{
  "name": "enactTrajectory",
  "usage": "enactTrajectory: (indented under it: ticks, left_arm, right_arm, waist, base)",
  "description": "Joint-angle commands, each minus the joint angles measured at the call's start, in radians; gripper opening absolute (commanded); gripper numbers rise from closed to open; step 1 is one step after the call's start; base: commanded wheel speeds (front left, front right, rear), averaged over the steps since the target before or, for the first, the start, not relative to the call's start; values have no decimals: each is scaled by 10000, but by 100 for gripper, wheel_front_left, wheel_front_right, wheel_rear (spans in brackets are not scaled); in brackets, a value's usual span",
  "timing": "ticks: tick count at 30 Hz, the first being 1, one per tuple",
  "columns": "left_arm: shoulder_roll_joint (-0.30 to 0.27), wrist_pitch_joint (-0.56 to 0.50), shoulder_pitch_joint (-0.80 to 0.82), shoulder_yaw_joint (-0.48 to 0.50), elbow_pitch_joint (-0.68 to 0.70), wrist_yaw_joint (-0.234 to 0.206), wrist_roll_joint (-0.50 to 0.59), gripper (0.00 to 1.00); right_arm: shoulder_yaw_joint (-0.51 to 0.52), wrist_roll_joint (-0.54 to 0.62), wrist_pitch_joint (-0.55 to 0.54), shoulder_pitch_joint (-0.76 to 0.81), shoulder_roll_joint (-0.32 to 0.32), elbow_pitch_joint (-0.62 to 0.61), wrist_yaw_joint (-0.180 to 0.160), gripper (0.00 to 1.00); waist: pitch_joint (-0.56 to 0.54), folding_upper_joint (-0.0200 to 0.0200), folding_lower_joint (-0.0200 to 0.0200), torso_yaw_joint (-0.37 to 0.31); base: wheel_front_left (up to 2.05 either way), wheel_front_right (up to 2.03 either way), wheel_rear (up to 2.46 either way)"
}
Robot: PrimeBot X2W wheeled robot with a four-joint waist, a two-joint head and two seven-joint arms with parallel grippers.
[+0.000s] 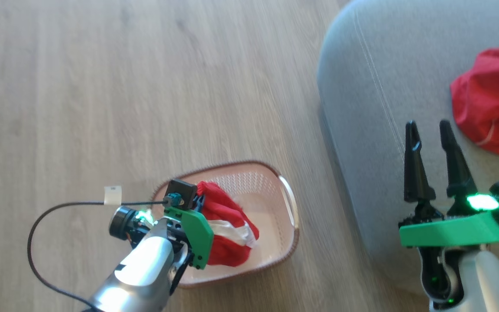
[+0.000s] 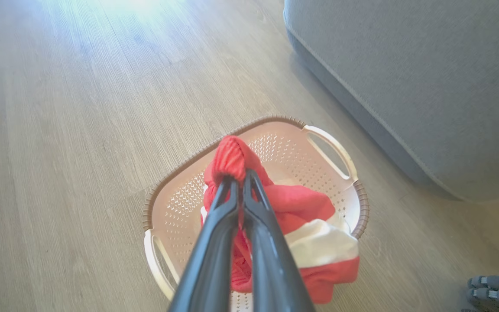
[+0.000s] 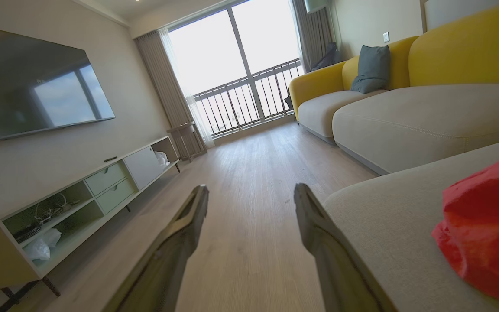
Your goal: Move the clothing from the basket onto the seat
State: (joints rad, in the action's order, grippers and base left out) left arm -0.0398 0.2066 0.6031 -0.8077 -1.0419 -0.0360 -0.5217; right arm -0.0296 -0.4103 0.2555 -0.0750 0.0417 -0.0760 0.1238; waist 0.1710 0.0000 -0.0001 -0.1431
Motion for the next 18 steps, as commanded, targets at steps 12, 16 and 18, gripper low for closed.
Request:
enactTrajectory:
  ticks: [12, 16, 18]
  left_arm:
    - [-105, 540, 152, -332, 1703, -570, -1289, 0]
    - [-105, 547, 249, 98, 2684, -810, -942, 0]
    - [-105, 548, 197, 403, 3185, -869, -690, 0]
  right_arm:
    - [-70, -164, 63, 575, 85, 656, 69, 100]
    - [-71, -226, 63, 693, 85, 850, 69, 100]
    - [-137, -148, 63, 732, 85, 943, 69, 100]
  waist:
    - [-2006, 0, 1, 1313]
    - [-2152, 0, 1, 1560]
    - [-2234, 0, 1, 1663]
  base:
    - [0, 0, 0]
    - [0, 0, 0]
    - [0, 0, 0]
